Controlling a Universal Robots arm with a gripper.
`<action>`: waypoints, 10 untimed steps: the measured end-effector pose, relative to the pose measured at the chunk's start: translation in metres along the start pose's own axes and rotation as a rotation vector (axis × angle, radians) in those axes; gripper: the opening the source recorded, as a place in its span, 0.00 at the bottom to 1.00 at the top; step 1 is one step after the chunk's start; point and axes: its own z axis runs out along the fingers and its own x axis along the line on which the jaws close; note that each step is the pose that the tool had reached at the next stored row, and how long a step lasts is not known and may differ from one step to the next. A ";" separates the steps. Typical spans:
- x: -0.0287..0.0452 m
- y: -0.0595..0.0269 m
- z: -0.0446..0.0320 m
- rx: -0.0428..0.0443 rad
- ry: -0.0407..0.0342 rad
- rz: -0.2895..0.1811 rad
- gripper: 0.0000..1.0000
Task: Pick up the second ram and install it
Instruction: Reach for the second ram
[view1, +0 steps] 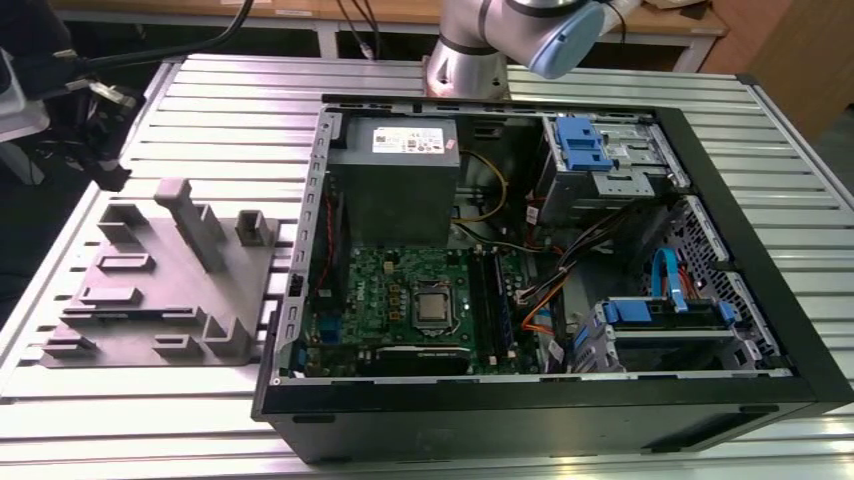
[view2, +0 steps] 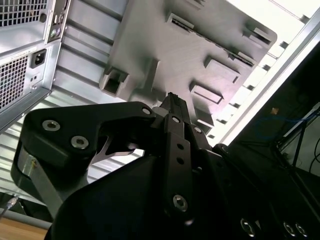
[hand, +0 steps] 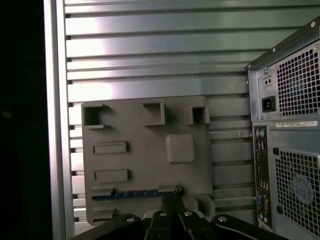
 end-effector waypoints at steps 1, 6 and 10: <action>0.0013 -0.0014 0.0005 0.0000 0.0001 0.000 0.07; 0.0077 -0.0089 0.0032 -0.0001 -0.0001 0.000 0.07; 0.0124 -0.0150 0.0050 -0.0001 -0.0001 0.000 0.07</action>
